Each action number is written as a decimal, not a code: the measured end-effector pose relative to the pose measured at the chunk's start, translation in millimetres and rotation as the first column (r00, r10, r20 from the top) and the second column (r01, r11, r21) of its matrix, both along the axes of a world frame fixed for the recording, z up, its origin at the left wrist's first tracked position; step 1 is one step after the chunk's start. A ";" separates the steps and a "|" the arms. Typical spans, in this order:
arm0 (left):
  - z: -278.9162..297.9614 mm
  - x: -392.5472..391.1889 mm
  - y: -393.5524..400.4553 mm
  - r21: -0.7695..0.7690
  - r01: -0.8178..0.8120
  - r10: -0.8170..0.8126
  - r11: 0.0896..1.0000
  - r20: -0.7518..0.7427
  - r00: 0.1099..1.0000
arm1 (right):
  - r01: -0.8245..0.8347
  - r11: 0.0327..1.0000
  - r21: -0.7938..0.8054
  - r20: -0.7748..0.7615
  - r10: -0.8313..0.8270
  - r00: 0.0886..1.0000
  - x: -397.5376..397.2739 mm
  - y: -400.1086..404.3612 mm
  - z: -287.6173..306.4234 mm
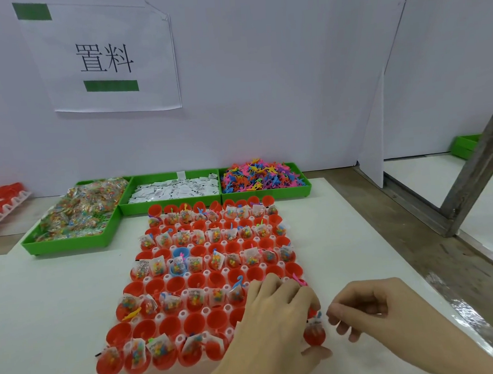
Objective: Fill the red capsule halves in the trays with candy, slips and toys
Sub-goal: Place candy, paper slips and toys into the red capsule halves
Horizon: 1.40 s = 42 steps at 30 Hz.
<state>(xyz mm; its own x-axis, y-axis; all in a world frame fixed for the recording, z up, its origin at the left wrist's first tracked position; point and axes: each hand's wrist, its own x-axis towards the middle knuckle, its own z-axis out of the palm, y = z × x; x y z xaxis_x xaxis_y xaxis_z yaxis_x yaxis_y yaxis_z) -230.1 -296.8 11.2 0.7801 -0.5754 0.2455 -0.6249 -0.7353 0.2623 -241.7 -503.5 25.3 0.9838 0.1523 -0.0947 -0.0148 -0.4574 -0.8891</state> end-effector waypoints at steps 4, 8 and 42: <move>2.5 0.4 11.4 -0.149 -0.012 0.008 0.989 -0.028 1.000 | 0.049 0.997 0.056 0.020 -0.050 0.999 10.0 -5.9 -7.8; 31.8 4.2 70.1 -0.440 -0.196 0.198 0.876 -0.043 0.979 | 0.109 0.988 0.114 0.030 -0.113 0.993 34.6 -9.0 -13.9; -8.6 62.4 183.2 -0.402 -0.773 0.075 0.491 -0.864 0.498 | 0.223 0.972 0.081 -0.148 -0.209 0.967 65.2 -37.7 -26.7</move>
